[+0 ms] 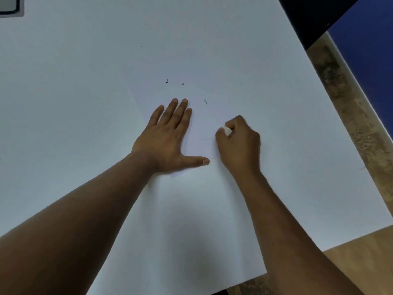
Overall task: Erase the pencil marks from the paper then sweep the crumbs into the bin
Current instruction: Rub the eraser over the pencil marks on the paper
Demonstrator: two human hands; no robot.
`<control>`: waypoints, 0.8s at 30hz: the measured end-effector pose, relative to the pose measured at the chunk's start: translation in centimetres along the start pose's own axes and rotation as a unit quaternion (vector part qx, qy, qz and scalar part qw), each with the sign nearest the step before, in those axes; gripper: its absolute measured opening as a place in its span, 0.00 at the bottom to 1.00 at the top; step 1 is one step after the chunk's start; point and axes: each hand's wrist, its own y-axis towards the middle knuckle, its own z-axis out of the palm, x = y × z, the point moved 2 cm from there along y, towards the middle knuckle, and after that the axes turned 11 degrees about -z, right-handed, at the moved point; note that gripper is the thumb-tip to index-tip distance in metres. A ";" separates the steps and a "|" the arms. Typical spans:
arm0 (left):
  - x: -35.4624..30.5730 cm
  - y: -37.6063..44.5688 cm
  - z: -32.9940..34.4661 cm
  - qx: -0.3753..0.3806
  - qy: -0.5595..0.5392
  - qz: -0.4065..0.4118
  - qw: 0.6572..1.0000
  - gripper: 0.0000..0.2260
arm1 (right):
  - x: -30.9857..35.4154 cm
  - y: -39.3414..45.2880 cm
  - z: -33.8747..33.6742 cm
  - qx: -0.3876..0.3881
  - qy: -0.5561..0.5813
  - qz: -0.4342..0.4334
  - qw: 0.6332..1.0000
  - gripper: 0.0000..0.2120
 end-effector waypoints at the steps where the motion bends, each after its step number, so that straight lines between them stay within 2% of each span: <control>1: 0.1 0.0 0.0 -0.002 -0.002 0.002 1.000 0.58 | 0.9 -0.3 0.7 0.013 0.007 -0.018 1.000 0.08; 4: 0.1 0.0 0.1 -0.013 -0.003 0.014 1.000 0.52 | 3.6 -1.4 2.9 0.061 0.001 -0.090 0.994 0.09; 6: 0.1 -0.1 0.1 -0.018 -0.006 0.014 1.000 0.51 | 4.0 -1.5 3.1 0.060 -0.034 -0.124 0.990 0.09; 8: 0.1 0.0 0.1 -0.008 -0.006 0.007 1.000 0.55 | 2.6 -0.9 2.0 0.035 -0.070 -0.110 0.991 0.08; 11: -0.1 0.0 0.0 0.004 0.000 -0.001 1.000 0.59 | -0.4 0.3 -0.3 -0.001 -0.103 -0.040 0.994 0.08; 15: -0.1 0.0 0.0 0.003 0.001 -0.003 1.000 0.59 | -0.9 0.7 -0.7 -0.002 -0.084 -0.013 0.996 0.06; 18: 0.0 -0.1 0.0 -0.005 -0.004 0.000 1.000 0.58 | 1.4 0.1 0.7 0.004 -0.050 -0.025 0.998 0.08; 22: 0.1 -0.2 0.1 -0.024 -0.014 0.009 1.000 0.46 | 5.3 -1.4 3.4 0.075 -0.022 -0.090 0.993 0.09; 24: 0.1 -0.2 0.1 -0.019 -0.015 0.007 1.000 0.49 | 4.8 -1.3 3.2 0.073 -0.034 -0.095 0.992 0.08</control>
